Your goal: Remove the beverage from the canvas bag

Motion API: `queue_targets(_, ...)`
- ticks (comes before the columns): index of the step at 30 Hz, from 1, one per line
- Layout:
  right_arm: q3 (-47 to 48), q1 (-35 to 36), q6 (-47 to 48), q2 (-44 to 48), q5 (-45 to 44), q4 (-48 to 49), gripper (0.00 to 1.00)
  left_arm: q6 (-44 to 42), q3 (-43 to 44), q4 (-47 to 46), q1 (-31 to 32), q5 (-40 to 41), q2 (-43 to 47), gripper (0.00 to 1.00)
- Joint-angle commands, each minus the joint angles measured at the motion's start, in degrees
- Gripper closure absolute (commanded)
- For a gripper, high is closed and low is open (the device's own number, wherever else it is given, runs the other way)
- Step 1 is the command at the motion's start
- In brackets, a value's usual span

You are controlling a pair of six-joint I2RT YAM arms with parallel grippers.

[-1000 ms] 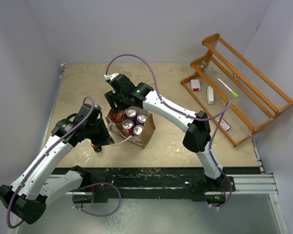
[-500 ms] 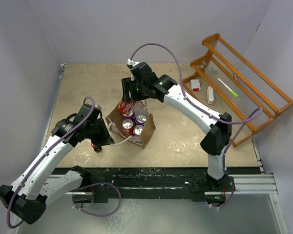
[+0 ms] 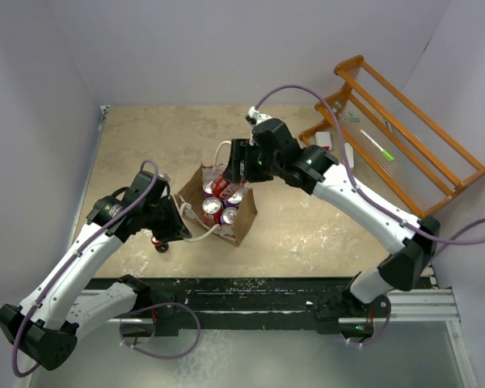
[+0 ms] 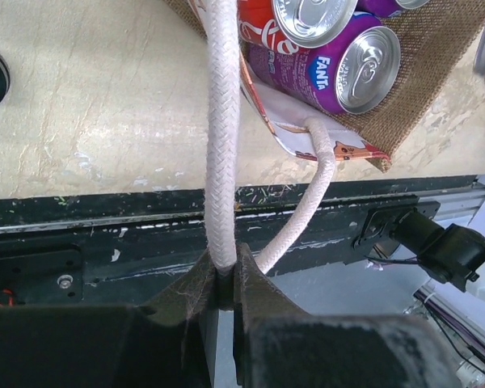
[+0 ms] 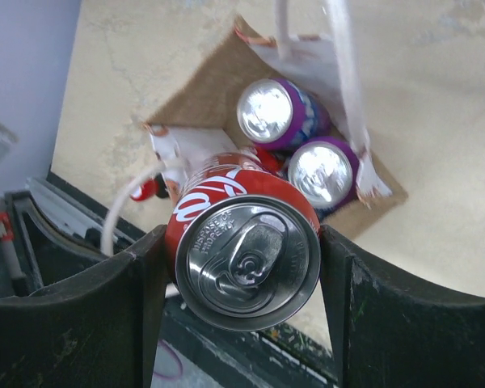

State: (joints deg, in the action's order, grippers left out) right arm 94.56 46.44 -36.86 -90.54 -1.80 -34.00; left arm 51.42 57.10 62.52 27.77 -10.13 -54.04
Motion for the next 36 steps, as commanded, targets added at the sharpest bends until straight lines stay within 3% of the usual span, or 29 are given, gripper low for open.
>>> queue_targets(1,-7.25,-0.53,-4.35,10.43,-4.30,5.11,1.00,-1.18,0.08,-1.67,-0.26,-1.16,-0.18,1.00)
queue_targets(11,-19.46,-0.80,-5.91,24.30,-30.27,-4.02,1.00,-2.37,0.33,-2.29,-0.34,-1.52,-1.50,1.00)
queue_targets(18,-24.52,-1.60,-4.73,20.72,-44.35,-1.33,1.00,-2.86,1.27,-2.47,-0.41,-0.58,-2.79,1.00)
queue_targets(25,-22.51,-4.96,2.05,9.05,-46.32,6.54,1.00,-2.61,2.08,-2.28,-0.61,0.58,-4.05,1.00)
queue_targets(31,-18.95,-11.89,7.27,0.30,-38.55,15.82,1.00,-2.44,2.76,-1.56,-0.79,1.78,-4.56,1.00)
queue_targets(36,-11.73,-14.75,9.87,-9.07,-37.13,16.11,1.00,-2.26,3.52,-0.78,-0.79,3.01,-4.76,1.00)
